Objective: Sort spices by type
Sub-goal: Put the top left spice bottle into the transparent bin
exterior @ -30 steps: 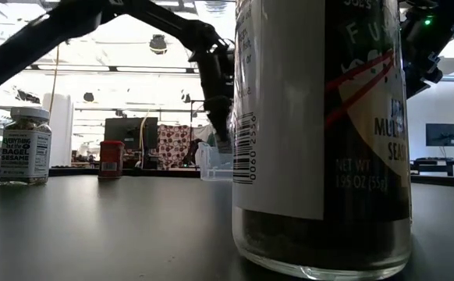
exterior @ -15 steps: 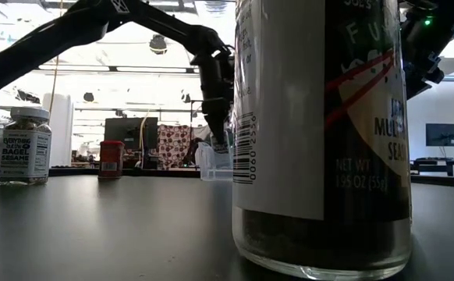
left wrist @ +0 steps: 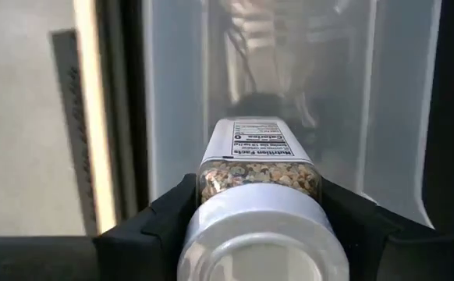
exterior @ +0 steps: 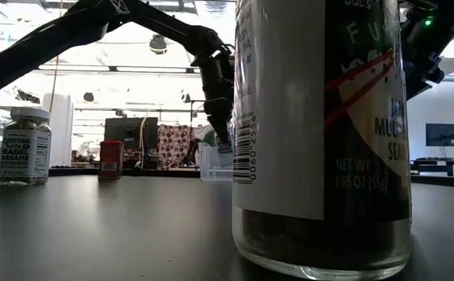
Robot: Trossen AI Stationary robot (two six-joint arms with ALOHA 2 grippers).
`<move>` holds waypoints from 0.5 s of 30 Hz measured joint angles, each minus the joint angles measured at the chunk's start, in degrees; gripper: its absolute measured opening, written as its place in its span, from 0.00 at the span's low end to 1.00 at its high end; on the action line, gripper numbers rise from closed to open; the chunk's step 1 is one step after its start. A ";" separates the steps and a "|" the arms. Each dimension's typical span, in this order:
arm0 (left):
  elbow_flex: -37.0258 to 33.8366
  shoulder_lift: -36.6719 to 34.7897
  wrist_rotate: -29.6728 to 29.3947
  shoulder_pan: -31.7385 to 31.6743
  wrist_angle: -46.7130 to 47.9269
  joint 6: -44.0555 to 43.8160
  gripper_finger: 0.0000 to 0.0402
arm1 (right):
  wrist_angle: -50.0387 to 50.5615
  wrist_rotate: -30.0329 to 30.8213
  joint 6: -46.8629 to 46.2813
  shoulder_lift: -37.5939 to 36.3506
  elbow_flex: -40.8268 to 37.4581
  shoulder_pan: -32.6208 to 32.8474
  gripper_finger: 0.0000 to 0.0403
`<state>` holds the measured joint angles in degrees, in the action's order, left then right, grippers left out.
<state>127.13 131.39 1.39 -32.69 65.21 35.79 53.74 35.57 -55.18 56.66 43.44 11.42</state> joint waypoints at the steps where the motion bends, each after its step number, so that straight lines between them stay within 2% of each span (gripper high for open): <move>1: 0.00 0.00 0.55 -0.02 -0.26 0.04 0.53 | 0.00 0.00 0.06 0.00 0.00 0.00 0.93; 8: -0.83 1.34 1.34 0.25 2.01 -0.48 0.50 | 0.16 0.00 0.18 0.02 0.00 0.00 0.93; 15: -0.80 1.70 0.40 0.55 1.04 -2.70 0.51 | 0.24 0.00 0.17 0.02 0.00 0.00 0.93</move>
<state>126.32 133.10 1.78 -32.14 66.25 33.09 53.98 35.57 -55.00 56.69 43.44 11.42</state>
